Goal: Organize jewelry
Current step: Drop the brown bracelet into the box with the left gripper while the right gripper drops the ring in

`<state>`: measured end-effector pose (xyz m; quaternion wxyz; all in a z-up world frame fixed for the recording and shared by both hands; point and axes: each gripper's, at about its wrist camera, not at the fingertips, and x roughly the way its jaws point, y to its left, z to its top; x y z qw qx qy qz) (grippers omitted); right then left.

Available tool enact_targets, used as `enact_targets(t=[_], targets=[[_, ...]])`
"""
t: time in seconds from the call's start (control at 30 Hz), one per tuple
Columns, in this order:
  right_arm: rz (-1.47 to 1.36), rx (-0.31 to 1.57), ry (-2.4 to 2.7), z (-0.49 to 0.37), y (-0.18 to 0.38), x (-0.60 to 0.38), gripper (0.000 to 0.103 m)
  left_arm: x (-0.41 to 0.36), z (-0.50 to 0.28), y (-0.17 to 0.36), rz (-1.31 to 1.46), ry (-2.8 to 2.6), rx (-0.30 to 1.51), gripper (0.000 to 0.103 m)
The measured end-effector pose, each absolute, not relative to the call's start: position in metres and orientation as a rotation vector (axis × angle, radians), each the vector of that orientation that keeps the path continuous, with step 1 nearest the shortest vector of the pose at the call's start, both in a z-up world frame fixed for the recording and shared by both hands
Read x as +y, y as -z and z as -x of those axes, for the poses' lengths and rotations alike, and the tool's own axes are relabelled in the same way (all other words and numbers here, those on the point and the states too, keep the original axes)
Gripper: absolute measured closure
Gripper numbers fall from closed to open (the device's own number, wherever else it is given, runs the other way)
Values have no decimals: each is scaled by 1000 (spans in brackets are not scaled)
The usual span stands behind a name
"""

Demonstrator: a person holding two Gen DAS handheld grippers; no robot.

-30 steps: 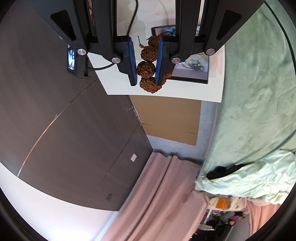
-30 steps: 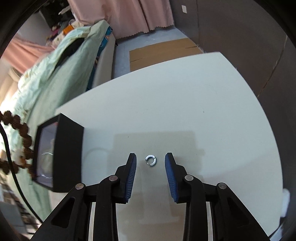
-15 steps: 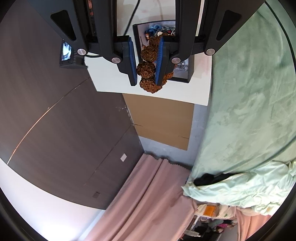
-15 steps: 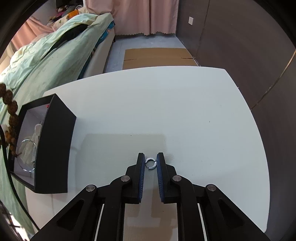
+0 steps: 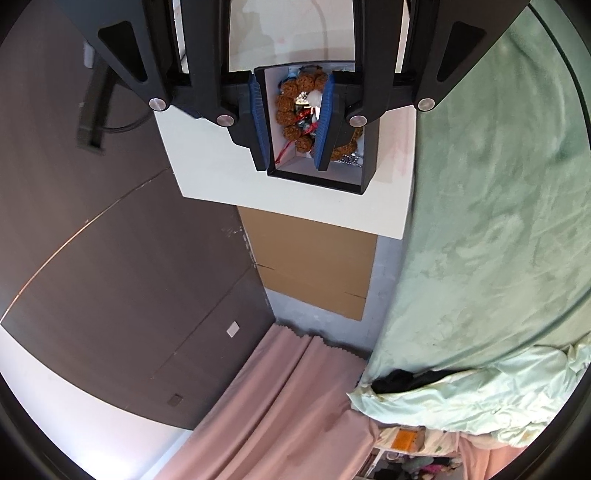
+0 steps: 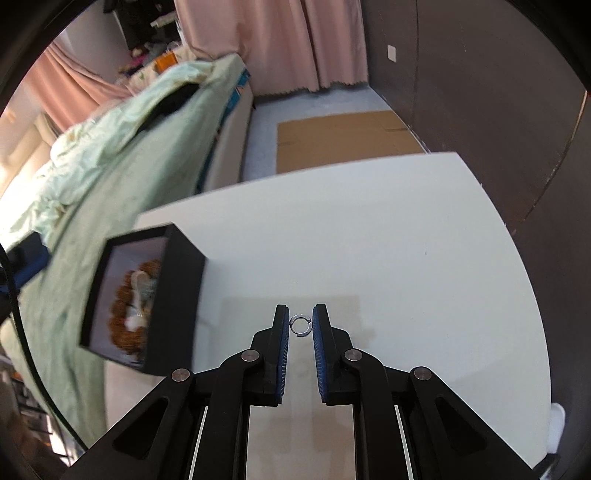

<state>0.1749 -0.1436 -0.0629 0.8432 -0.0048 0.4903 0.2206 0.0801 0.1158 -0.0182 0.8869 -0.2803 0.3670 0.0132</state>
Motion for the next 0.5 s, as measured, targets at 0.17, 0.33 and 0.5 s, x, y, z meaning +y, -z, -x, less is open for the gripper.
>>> enact_targets(t=[0.17,0.33,0.5], targets=[[-66,1005,-556,-165,49,-139,89,114,-72,16,567,-32,765,58],[-125,969,-643,-154,38,-122,89,118,-62,10,539,-76,729,22],[-196,944,-742,-149,35,-100,89,134,-53,12,586,-97,724,22]])
